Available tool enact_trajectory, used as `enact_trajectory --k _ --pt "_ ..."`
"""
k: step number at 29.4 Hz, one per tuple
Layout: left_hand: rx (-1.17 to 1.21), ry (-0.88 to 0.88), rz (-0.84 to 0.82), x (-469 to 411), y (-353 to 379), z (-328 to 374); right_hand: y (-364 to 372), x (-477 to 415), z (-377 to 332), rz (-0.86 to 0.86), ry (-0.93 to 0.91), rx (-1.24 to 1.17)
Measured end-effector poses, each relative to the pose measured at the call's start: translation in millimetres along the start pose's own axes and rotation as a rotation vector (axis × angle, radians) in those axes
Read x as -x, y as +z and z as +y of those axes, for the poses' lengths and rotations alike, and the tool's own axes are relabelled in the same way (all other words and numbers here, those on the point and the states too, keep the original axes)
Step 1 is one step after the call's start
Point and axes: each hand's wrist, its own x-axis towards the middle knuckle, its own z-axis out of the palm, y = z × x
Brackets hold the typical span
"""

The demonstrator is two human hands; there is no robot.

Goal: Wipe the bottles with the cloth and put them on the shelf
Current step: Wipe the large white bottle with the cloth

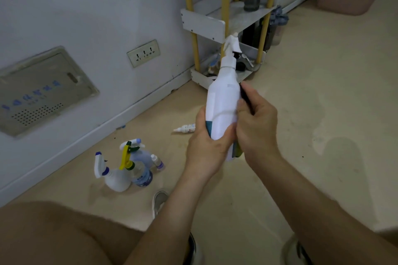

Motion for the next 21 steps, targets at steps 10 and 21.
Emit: enact_trajectory --k 10,21 --pt "-0.042 -0.144 0.034 -9 -8 -8 20 27 14 -0.273 -0.126 0.184" --pt "-0.681 0.082 0.126 12 -6 -2 14 0 18 -0.337 -0.217 0.383"
